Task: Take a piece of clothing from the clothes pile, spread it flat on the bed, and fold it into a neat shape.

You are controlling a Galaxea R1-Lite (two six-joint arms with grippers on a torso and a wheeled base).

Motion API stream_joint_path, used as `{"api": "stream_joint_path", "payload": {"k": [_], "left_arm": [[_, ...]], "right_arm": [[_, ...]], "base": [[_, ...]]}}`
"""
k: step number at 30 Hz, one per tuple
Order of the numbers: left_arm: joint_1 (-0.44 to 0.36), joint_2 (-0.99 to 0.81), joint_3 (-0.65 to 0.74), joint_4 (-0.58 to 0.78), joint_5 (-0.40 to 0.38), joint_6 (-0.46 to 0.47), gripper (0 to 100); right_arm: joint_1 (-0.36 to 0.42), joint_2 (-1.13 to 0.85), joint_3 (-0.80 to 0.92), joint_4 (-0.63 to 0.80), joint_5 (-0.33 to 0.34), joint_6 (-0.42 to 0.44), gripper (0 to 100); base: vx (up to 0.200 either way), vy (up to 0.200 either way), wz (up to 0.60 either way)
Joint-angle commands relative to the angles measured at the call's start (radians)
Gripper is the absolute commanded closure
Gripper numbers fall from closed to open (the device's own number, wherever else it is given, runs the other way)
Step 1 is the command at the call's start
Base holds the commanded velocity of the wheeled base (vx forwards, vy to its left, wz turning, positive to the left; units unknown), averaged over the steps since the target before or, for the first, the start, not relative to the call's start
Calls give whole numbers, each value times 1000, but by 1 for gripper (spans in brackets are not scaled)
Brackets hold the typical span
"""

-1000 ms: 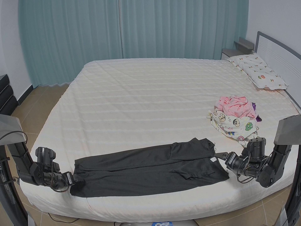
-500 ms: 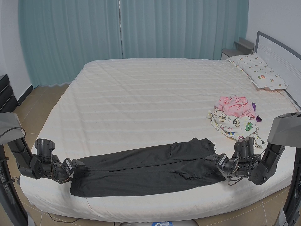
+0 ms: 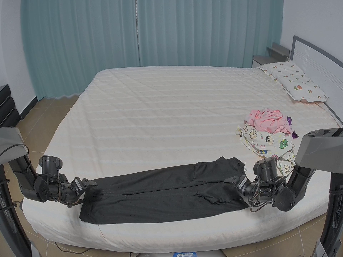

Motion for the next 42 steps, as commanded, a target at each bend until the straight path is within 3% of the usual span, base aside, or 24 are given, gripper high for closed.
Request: {"api": "stream_joint_path", "payload": {"k": [1, 16, 24, 42], "left_arm": [[0, 0, -1, -1, 1, -1, 0], [0, 1, -1, -1, 1, -1, 0], [2, 1, -1, -1, 1, -1, 0], [0, 3, -1, -1, 1, -1, 0]], "right_arm": [[46, 10, -13, -7, -22, 1, 0], [79, -42, -4, 6, -47, 19, 0], [68, -113, 13, 127, -63, 13, 0], [123, 16, -35, 93, -102, 27, 0]], "base": [[0, 0, 0], [0, 0, 0], [0, 0, 0], [0, 0, 0]]}}
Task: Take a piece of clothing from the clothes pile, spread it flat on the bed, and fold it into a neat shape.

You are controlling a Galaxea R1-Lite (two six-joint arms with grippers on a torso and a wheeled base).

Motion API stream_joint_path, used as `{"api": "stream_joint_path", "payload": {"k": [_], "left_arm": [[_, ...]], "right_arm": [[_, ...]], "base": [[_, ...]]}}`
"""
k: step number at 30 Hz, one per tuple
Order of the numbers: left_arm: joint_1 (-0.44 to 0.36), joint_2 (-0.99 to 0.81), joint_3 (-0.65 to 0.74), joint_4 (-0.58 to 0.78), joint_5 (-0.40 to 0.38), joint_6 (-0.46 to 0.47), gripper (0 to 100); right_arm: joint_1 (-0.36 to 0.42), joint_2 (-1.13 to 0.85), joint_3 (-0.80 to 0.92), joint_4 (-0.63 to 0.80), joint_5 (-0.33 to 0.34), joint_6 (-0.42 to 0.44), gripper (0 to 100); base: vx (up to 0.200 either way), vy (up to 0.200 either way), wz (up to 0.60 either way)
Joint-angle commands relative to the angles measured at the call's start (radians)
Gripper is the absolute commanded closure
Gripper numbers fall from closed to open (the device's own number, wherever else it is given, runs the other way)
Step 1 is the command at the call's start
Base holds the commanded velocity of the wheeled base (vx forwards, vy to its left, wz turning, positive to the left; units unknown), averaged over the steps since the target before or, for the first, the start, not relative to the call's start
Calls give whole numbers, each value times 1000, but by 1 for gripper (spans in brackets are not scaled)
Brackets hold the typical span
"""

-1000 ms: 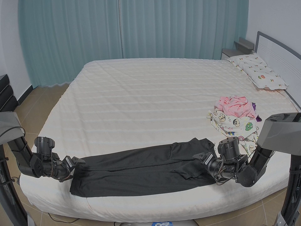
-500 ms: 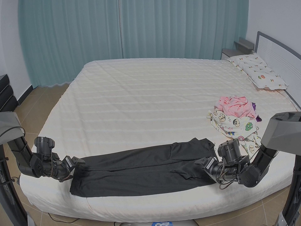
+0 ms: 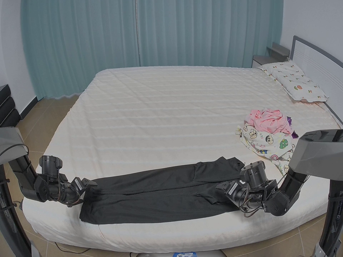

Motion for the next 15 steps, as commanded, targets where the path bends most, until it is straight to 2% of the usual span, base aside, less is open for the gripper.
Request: {"api": "stream_joint_path", "payload": {"k": [1, 15], "left_arm": [[-1, 2, 0, 0, 0, 0, 0], [1, 2, 0, 0, 0, 0, 0]], "right_arm": [[5, 31, -4, -5, -5, 1, 0], [5, 51, -13, -59, -12, 48, 0]], "base": [[0, 0, 0], [0, 0, 0]]}}
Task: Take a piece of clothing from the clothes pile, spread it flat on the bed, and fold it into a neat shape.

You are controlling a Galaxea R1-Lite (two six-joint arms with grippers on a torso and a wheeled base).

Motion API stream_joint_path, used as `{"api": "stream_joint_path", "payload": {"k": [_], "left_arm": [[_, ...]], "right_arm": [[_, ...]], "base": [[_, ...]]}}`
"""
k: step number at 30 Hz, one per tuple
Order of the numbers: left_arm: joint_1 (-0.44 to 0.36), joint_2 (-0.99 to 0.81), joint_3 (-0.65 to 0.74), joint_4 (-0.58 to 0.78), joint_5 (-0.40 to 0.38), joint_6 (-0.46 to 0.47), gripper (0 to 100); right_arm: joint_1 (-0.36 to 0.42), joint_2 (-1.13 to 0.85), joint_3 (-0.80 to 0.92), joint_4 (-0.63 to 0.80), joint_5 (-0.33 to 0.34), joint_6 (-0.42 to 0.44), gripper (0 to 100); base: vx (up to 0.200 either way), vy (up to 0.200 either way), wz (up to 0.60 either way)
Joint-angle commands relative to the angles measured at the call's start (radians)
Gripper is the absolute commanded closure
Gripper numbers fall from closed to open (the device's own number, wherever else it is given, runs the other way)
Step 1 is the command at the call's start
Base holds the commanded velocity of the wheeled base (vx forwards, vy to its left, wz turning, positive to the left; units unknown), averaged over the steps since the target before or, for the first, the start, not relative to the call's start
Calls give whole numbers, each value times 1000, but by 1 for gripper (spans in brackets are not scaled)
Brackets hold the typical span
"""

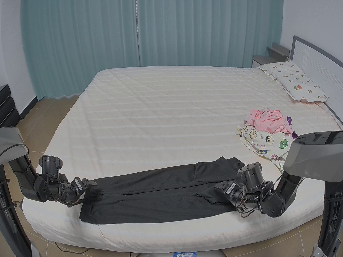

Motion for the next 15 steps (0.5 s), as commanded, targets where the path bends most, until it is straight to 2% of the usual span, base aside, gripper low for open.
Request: {"api": "stream_joint_path", "payload": {"k": [1, 15], "left_arm": [[1, 2, 0, 0, 0, 0, 0], [1, 2, 0, 0, 0, 0, 0]], "right_arm": [[0, 15, 1, -11, -2, 1, 100], [8, -4, 12, 6, -65, -5, 100]], "base": [[0, 0, 0], [0, 0, 0]]}}
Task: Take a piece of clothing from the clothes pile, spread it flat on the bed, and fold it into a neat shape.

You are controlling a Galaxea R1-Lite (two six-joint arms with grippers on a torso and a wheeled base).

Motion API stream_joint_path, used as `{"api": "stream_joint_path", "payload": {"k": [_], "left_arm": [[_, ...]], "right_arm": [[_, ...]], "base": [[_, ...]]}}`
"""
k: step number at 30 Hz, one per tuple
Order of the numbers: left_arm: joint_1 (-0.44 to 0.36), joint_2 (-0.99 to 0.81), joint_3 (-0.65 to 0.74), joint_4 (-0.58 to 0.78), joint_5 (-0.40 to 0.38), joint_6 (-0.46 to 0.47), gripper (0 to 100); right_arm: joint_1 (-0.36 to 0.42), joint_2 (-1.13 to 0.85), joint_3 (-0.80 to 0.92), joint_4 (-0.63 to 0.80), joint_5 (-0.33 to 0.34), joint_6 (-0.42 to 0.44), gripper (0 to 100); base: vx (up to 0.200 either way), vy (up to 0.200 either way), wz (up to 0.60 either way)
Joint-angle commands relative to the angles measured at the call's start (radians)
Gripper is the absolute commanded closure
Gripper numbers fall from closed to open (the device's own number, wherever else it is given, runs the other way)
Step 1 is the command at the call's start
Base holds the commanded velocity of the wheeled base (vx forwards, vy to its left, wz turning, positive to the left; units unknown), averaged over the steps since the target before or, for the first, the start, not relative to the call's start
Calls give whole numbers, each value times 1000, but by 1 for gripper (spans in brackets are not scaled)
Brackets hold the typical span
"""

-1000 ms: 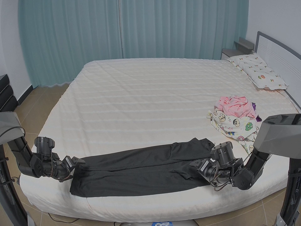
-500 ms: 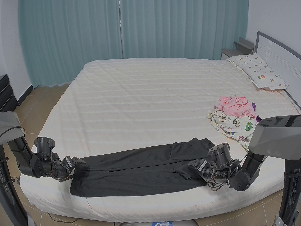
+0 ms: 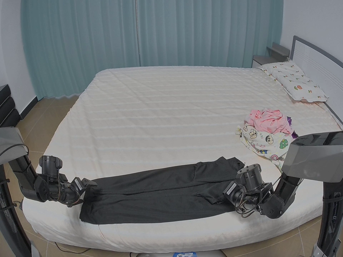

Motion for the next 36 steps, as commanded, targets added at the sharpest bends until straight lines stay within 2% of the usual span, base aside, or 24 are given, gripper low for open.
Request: {"api": "stream_joint_path", "payload": {"k": [1, 7, 14, 21, 31, 36], "left_arm": [[0, 2, 0, 0, 0, 0, 0], [0, 2, 0, 0, 0, 0, 0], [0, 2, 0, 0, 0, 1, 0], [0, 2, 0, 0, 0, 1, 0], [0, 3, 0, 0, 0, 1, 0], [0, 3, 0, 0, 0, 1, 0]], "right_arm": [[2, -14, 9, 0, -1, -2, 100], [-4, -82, 35, 2, 5, -9, 100], [-15, -149, 61, 5, 60, -43, 100], [-13, -163, 84, 63, 68, -104, 100], [-1, -151, 128, 67, 71, -153, 100], [1, -145, 128, 81, 97, -163, 100]], "base": [[0, 0, 0], [0, 0, 0], [0, 0, 0], [0, 0, 0], [0, 0, 0], [0, 0, 0]]}}
